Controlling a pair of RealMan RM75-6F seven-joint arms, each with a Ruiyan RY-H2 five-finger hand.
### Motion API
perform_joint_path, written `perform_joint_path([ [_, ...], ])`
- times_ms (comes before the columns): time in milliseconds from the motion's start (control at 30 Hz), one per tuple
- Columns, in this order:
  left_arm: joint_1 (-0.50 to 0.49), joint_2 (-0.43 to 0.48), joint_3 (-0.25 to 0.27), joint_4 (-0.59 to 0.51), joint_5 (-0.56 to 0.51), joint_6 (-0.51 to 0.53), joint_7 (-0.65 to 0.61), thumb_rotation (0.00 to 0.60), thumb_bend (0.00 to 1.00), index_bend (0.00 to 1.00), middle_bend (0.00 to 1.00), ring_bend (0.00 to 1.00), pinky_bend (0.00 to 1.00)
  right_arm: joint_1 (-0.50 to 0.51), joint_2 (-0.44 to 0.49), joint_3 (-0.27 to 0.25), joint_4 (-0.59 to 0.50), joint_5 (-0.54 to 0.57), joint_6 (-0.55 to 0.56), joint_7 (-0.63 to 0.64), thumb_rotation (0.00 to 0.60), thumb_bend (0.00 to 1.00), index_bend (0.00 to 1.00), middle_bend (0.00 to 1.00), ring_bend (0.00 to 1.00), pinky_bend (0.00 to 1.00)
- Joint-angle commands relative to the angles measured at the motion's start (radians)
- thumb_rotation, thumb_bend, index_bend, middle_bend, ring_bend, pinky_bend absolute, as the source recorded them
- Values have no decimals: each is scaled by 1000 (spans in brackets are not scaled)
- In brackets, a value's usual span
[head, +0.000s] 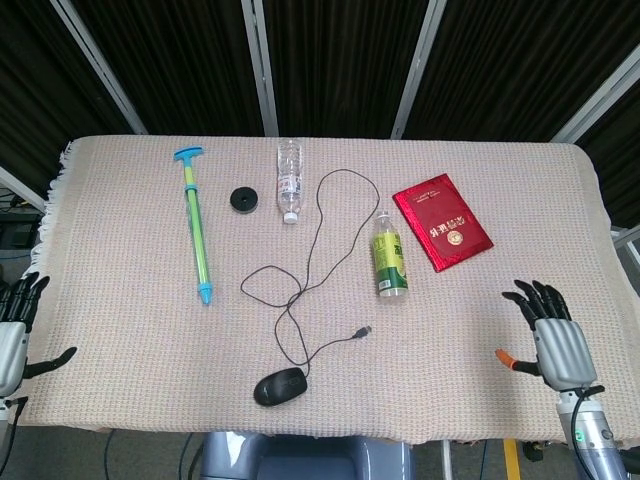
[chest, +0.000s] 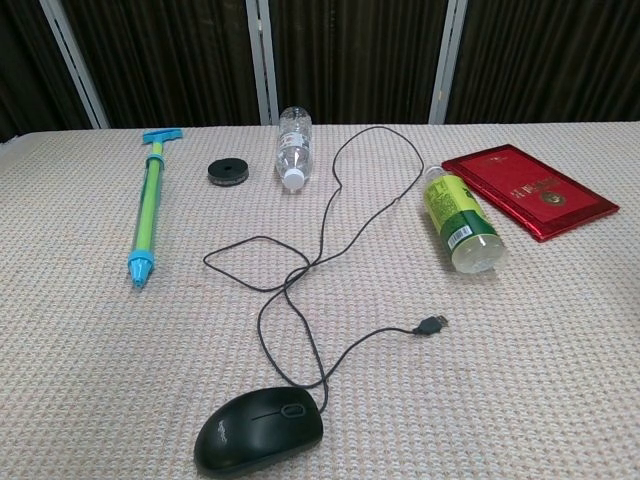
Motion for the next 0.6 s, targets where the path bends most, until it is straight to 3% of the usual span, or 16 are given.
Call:
perform_joint_path([
  [33,-3,-3,-2,-2,-2,-3,6,600,127,17,0,0,0,46,-2,18,-26,11,-54,-15,600,103,284,138,0,0],
  [233,-6,-10,-9,-6,-7,-1,9,600,125,24,0,0,0,139,-70,20,-76,45,-176,-132,600,144,359,165,0,0],
  [400,-5,-3,-6,-5,-4,-5,-12,600,125,25,0,0,0,166,-143,14,-76,59,-186,-216,600,174,417,176,0,0],
  [600,-5,5,-4,-3,2,-5,-38,600,127,25,0,0,0,199,-235,13,-71,87,-194,-308,600,178,419,202,13,0],
])
